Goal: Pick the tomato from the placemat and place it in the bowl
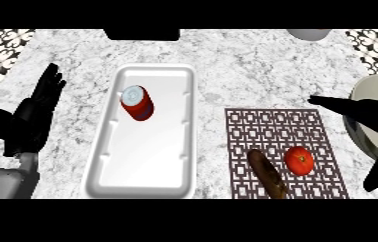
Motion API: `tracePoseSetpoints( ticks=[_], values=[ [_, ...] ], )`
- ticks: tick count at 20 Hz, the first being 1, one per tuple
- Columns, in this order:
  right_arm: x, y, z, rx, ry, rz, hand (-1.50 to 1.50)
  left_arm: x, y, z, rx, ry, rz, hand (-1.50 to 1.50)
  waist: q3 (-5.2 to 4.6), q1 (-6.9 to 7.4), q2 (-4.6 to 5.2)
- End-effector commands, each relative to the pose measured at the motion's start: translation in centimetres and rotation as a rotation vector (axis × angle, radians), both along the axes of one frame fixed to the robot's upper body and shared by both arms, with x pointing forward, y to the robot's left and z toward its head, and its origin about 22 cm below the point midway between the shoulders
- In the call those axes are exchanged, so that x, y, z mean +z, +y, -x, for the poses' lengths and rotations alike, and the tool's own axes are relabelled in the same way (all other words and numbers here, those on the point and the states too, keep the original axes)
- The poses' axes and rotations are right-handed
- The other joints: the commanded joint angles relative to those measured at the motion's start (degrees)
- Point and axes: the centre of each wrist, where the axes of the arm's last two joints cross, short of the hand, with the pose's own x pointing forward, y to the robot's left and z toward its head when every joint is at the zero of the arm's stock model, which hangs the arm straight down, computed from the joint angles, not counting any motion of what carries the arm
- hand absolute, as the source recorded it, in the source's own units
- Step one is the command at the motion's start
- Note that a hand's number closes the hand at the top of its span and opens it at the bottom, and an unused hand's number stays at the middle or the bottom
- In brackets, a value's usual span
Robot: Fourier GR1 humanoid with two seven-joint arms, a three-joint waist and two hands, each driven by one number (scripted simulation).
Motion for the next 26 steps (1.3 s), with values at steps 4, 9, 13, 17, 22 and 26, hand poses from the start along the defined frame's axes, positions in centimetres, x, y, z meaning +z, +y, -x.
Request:
tracePoseSetpoints(
  ticks=[4,9,13,17,22,26],
  values=[
    [-3.7,2.0,-1.4,0.059,0.078,0.143,-1.5,-1.1,-0.7,0.3,0.011,0.014,-0.003,0.0,0.04,-0.43,-0.02],
    [-2.5,2.2,-0.3,0.047,-0.093,0.123,-1.5,-1.0,-0.7,-0.4,0.013,-0.003,0.002,0.0,0.03,-1.07,-0.12],
    [-5.0,3.2,-0.2,0.054,-0.136,0.118,-1.5,-1.2,0.2,-1.6,0.009,0.004,-0.002,0.0,0.02,-1.12,-0.04],
    [-4.7,2.7,1.2,0.039,-0.065,0.117,-1.5,-2.9,-0.6,0.2,0.028,-0.002,-0.002,0.0,0.01,-1.19,-0.14],
    [-9.1,3.7,1.8,0.045,-0.025,0.163,-1.5,1.4,0.1,-0.6,0.024,0.016,-0.005,0.0,0.03,-1.0,-0.15],
    [-8.8,4.0,2.0,0.045,-0.019,0.152,-1.5,0.1,0.4,-1.4,0.018,0.001,0.002,0.0,0.02,-1.15,-0.12]
  ],
)
